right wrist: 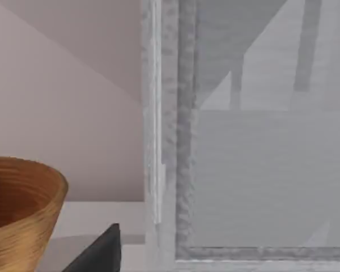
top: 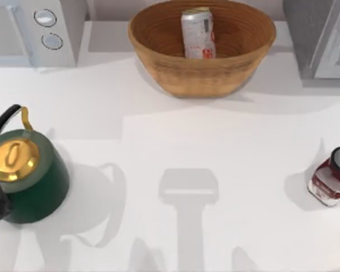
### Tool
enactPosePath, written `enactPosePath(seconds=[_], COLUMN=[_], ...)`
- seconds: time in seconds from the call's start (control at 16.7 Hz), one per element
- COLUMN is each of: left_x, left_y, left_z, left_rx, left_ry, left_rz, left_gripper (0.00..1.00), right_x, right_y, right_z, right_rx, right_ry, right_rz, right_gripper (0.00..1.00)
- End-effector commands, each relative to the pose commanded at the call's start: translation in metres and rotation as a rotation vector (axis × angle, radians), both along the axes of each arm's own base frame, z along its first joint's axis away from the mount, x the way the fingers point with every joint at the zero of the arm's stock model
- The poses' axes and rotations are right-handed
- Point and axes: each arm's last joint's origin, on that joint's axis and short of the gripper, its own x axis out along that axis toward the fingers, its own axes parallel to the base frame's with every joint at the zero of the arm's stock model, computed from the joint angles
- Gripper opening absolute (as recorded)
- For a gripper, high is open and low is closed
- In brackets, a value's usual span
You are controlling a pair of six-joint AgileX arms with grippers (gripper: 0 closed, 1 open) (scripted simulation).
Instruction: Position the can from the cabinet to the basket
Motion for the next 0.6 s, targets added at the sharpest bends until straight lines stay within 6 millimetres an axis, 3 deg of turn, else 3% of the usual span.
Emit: enactPosePath(seconds=[0.18,0.3,0.42,0.6], left_x=[0.000,0.000,0.000,0.000], left_y=[0.000,0.000,0.000,0.000], left_z=[0.000,0.000,0.000,0.000], left_rx=[0.000,0.000,0.000,0.000], left_ry=[0.000,0.000,0.000,0.000], left_rz=[0.000,0.000,0.000,0.000], left_gripper=[1.00,1.00,1.00,1.00], right_x=[-0.007,-0.009,-0.009,-0.009], right_y=[-0.004,-0.006,-0.007,-0.008], right_z=[-0.060,-0.087,-0.104,-0.111], right_rx=[0.003,0.004,0.005,0.005], right_ry=[0.009,0.003,-0.005,-0.008], right_rz=[0.005,0.008,0.010,0.011], right_gripper=[1.00,1.00,1.00,1.00])
